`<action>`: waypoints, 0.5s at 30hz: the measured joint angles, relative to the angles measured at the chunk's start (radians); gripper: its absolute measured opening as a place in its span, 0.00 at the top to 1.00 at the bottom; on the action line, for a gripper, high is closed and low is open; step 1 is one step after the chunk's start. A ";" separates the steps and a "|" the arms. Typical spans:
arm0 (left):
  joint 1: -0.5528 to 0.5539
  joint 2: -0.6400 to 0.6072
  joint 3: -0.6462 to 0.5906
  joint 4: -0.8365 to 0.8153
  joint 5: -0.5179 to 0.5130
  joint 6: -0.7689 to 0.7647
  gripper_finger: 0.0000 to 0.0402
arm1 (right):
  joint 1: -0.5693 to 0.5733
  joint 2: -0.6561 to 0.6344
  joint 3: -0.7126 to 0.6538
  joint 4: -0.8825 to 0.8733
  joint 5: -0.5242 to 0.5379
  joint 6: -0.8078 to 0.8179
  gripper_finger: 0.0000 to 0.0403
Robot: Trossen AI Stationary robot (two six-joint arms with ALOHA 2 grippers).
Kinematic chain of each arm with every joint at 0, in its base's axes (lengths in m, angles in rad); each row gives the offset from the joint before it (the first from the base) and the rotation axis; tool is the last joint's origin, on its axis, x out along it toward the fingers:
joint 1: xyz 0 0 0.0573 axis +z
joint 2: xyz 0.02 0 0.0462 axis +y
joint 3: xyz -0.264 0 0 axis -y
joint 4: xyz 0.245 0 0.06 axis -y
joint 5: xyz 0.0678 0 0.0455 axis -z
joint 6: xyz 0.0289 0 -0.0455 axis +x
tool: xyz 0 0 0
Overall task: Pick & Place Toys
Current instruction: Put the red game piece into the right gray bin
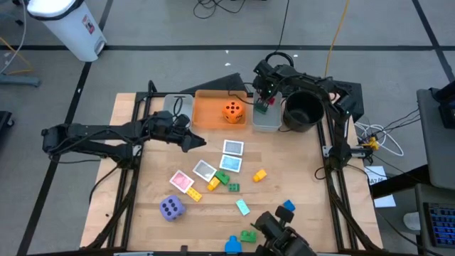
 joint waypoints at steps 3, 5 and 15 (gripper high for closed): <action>0.009 0.000 0.000 0.000 0.021 0.005 0.53 | -0.006 -0.001 0.000 0.004 0.002 -0.026 0.97; 0.013 0.000 0.000 0.000 0.025 0.018 0.53 | -0.011 -0.001 0.000 -0.001 0.002 -0.035 0.97; 0.034 0.000 0.000 0.000 0.026 0.026 0.53 | -0.016 -0.001 -0.001 -0.007 -0.004 -0.045 0.97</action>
